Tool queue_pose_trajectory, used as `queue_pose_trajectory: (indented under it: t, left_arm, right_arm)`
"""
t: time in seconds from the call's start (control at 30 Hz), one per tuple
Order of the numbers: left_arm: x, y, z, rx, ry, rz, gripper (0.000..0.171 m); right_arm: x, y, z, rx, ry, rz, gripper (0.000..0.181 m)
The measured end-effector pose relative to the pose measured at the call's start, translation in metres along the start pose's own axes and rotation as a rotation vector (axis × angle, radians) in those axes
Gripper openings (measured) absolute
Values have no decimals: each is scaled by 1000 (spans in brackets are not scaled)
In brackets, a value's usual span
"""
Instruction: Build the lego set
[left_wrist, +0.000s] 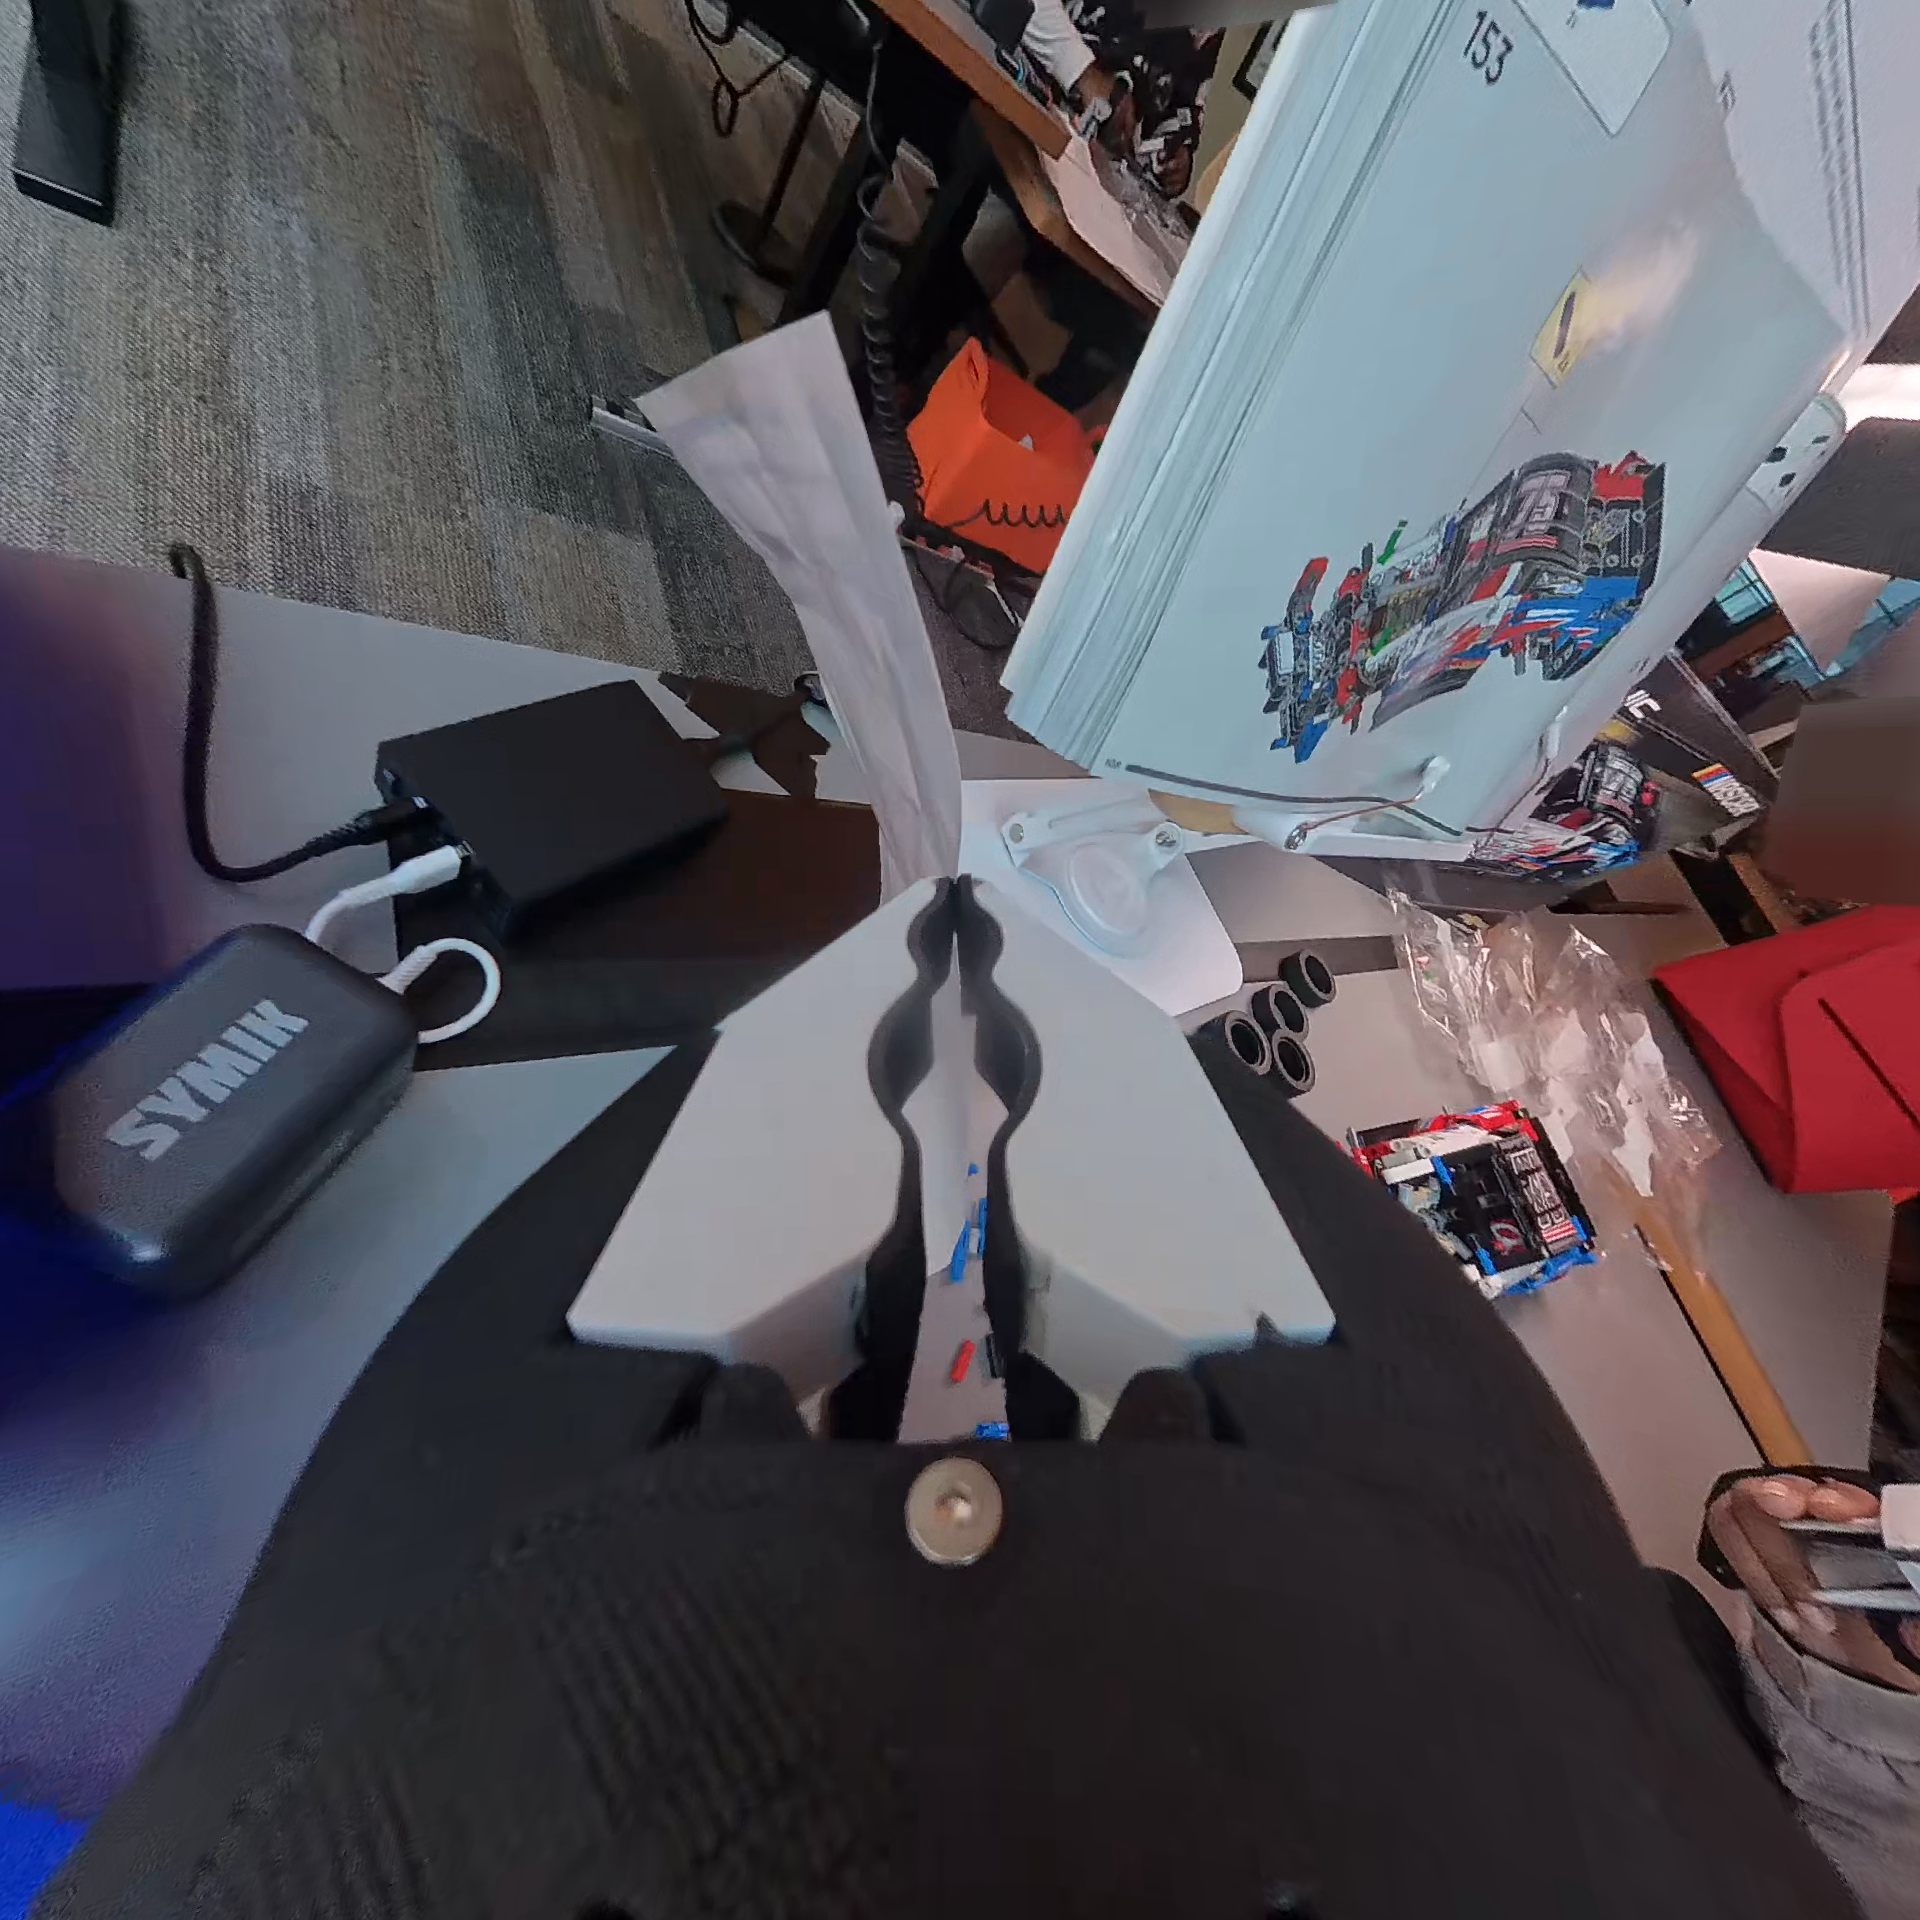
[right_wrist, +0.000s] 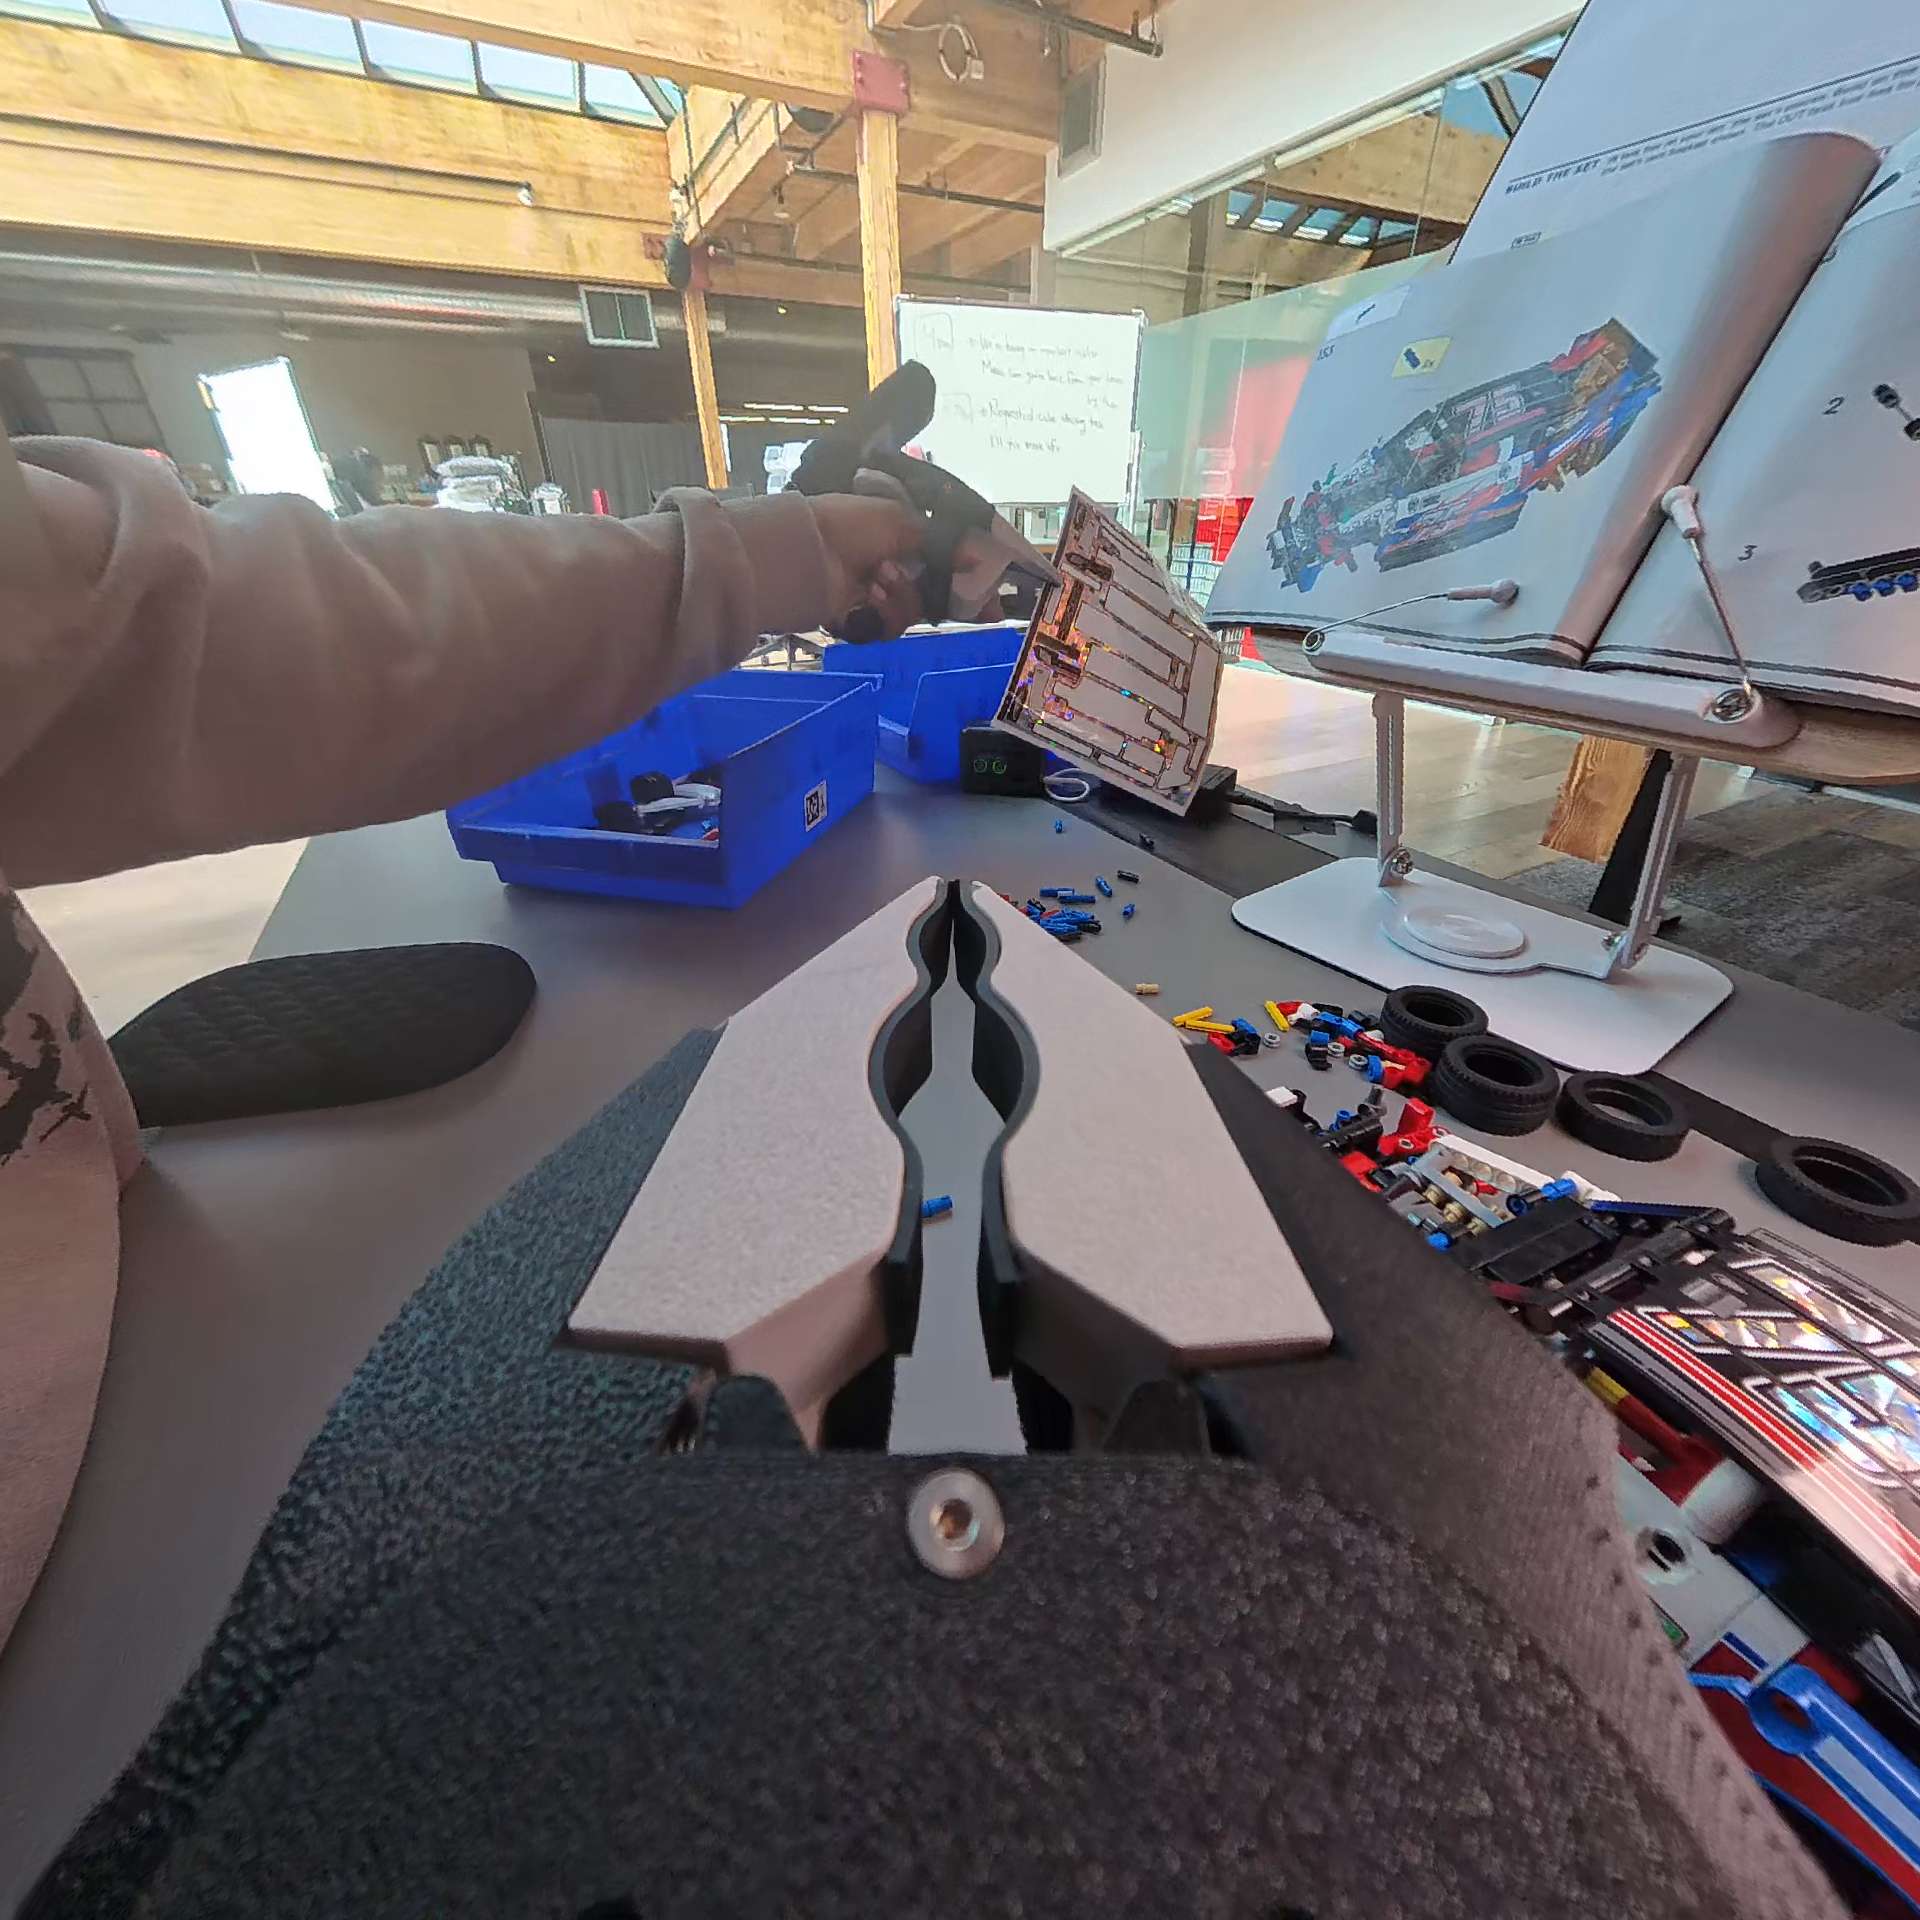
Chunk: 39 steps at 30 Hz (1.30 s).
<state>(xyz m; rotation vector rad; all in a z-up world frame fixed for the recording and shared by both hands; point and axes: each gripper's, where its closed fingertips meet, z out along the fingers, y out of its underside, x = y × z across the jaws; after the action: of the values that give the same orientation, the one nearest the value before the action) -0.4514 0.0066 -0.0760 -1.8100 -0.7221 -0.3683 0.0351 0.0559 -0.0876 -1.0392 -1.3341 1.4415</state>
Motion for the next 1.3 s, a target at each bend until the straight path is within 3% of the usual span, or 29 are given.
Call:
queue_pose_trajectory:
  t: [0.23, 0.47, 0.77, 0.87, 0.97, 1.13, 1.3]
  left_arm:
    - [-61, 8, -2, -76, -302, 149, 0]
    - [-104, 27, -3, -219, -581, 459, 0]
    - [-93, 72, 19, -452, -453, 626, 0]
    - [-73, 72, 27, -432, -353, 593, 0]
    - [-48, 50, 30, -323, -263, 579, 0]
    - [-46, 14, 23, -225, -328, 657, 0]
    - [-84, 26, 17, -345, -495, 785, 0]
  right_arm:
    - [1, 3, 1, -9, 3, 0, 0]
    - [3, 8, 2, -22, 3, 8, 0]
    - [4, 12, 2, -34, -1, 13, 0]
    - [4, 11, 2, -28, -4, 18, 0]
    - [4, 11, 2, -24, -8, 31, 0]
    - [5, 13, 2, -29, -8, 31, 0]
    - [6, 15, 2, -35, -4, 33, 0]
